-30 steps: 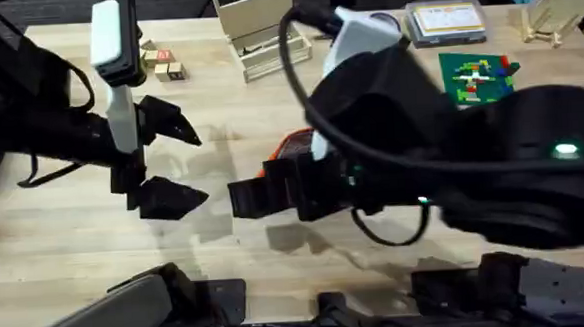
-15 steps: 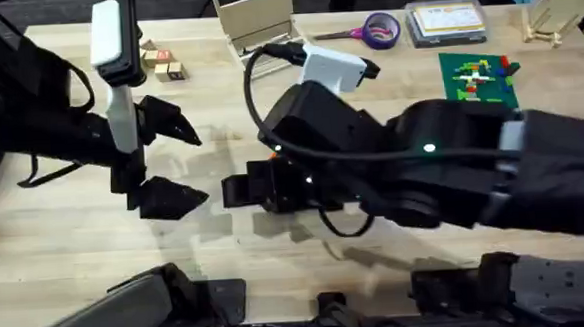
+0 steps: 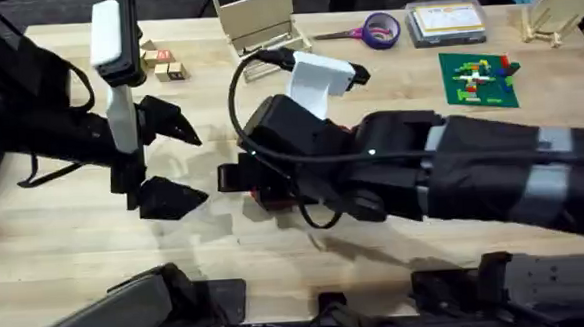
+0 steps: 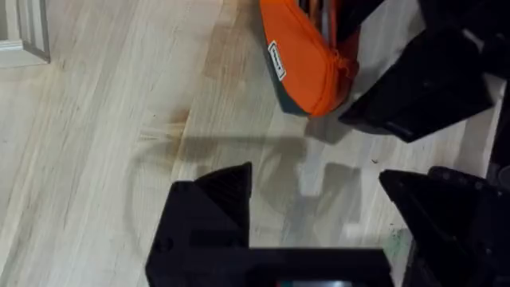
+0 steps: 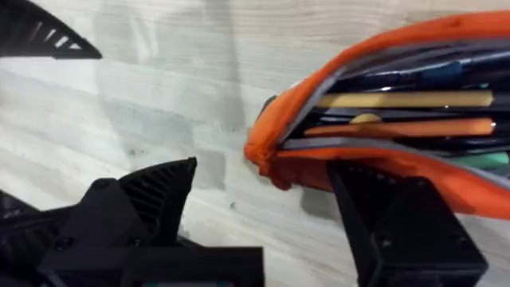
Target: Unzip the bag, pick up the pens from the table one at a time and place them inside, then zip the bag closed.
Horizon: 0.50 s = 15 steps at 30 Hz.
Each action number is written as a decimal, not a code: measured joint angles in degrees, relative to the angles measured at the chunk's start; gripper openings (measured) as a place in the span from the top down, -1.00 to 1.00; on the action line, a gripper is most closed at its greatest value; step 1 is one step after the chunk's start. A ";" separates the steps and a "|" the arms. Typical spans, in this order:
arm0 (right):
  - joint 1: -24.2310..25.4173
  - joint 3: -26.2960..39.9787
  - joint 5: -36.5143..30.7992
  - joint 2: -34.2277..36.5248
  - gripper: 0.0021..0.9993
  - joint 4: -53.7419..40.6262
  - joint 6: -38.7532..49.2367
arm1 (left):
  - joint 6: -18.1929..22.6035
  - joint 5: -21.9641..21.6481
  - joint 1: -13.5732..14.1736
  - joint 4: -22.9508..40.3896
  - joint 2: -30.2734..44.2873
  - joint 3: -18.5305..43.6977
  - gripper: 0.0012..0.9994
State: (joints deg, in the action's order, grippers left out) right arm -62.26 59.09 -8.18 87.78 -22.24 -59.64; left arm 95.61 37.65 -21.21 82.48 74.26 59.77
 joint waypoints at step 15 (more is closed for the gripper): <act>0.02 0.00 -2.54 1.23 0.04 0.35 -0.26 | 0.01 0.00 0.00 0.00 0.00 0.00 -0.99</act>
State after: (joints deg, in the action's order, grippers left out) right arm -62.24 59.09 -10.72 89.01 -21.89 -59.89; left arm 95.63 37.65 -21.21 82.48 74.26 59.77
